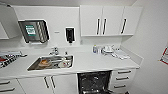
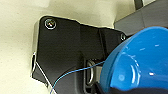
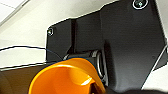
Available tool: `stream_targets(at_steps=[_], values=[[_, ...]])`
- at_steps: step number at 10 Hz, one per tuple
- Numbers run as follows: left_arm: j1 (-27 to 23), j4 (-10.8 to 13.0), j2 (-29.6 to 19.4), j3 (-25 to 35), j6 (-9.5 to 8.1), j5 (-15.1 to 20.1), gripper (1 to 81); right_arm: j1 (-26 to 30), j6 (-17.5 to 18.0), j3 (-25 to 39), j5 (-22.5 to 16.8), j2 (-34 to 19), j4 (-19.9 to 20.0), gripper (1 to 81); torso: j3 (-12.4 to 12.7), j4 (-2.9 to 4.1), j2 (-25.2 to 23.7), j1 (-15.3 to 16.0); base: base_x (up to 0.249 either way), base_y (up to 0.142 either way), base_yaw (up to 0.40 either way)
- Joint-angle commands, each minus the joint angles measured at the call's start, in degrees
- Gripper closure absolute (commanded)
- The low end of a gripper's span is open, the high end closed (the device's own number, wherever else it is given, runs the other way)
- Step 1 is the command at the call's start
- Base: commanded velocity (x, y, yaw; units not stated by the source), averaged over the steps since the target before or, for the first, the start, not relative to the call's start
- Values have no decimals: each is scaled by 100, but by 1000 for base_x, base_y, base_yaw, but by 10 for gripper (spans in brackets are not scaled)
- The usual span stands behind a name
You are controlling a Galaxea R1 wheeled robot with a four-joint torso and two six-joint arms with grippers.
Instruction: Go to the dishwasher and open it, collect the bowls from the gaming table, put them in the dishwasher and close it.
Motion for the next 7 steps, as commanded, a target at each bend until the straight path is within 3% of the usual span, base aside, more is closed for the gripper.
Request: stream_targets(at_steps=[1, 7], values=[[-189, -8, -126, 69, 15, 207, 811, 175, -28, 32, -224, -35, -88, 811, 0, 0, 0, 3, 127, 0, 0], [-189, -8, -117, 69, 24, 207, 811, 174, -28, 15, -224, -18, -88, 811, 0, 0, 0, 3, 124, 0, 0]])
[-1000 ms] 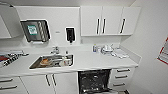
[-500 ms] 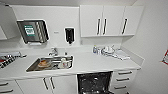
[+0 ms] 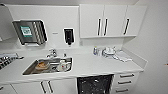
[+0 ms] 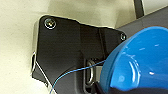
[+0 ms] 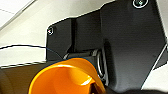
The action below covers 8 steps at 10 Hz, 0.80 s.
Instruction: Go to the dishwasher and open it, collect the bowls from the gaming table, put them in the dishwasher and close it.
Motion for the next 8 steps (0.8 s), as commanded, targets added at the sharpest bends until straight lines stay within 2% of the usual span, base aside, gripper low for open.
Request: stream_targets(at_steps=[1, 8], values=[[-200, -8, -114, 69, 21, 209, 811, 200, -28, 42, -222, -48, -88, 811, 0, 0, 0, 3, 120, 0, 0], [-200, 1, -114, 69, 21, 209, 811, 200, -28, 42, -222, -31, -97, 811, 0, 0, 2, 3, 113, 0, 0]])
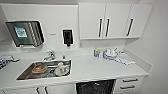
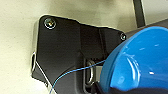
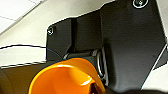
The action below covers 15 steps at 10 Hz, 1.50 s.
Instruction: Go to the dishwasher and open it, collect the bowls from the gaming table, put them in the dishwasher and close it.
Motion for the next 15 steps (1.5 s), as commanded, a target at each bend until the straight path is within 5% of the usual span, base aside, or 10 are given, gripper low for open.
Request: stream_targets(at_steps=[1, 10, 12, 15], values=[[-203, 10, -117, 69, 21, 209, 811, 206, -28, 44, -222, -31, -95, 811, 0, 0, -2, 3, 112, 0, 0], [-176, 62, -117, 200, 12, -98, 811, 206, -28, -9, -222, -31, -86, 811, 0, 0, 0, 3, 34, 0, 0], [-439, 54, -337, 878, 21, -98, 811, 224, -28, 0, -222, -13, -86, 811, 0, 0, 0, 3, 0, 0, 0], [-1160, 10, -1100, 2659, 30, 24, 811, 224, -28, 0, -222, -4, -86, 811, 0, 0, 0, 3, 0, 0, 0]])
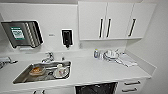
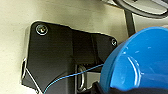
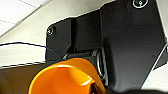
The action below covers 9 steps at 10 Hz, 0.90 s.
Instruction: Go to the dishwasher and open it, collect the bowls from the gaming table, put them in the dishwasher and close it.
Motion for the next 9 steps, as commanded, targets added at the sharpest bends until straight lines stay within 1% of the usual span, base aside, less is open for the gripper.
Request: stream_targets(at_steps=[1, 2, 4, 6, 7, 8, 9], values=[[-1273, 0, -933, 2288, 19, 363, 811, 224, -28, 48, -220, -32, -86, 811, 0, 0, 0, 1, 0, 0, 0], [-1545, -9, -1161, 2745, 19, 522, 811, 232, -19, 48, -220, -41, -77, 811, 0, 0, 0, 1, 0, 0, 0], [-2029, -9, -1557, 3415, 19, 620, 811, 242, -19, 39, -220, -50, -68, 811, 0, 0, 0, 1, 0, 0, 0], [-2583, -18, -1996, 4004, 10, 944, 811, 242, -19, 30, -212, -59, -33, 811, -2, 0, 0, 1, 0, 0, 0], [-2846, -53, -2094, 4154, -68, 1155, 811, 250, -19, 21, -220, -59, -24, 811, -2, 0, 0, 1, 0, 0, 0], [-3058, -88, -2086, 4198, -112, 1366, 811, 276, -10, 39, -220, -59, -15, 811, -2, 0, 0, 1, 0, 0, 0], [-3226, -88, -2051, 4225, -183, 1489, 811, 268, -2, 74, -211, -67, -15, 811, -2, 0, 0, 1, 0, 0, 0]])
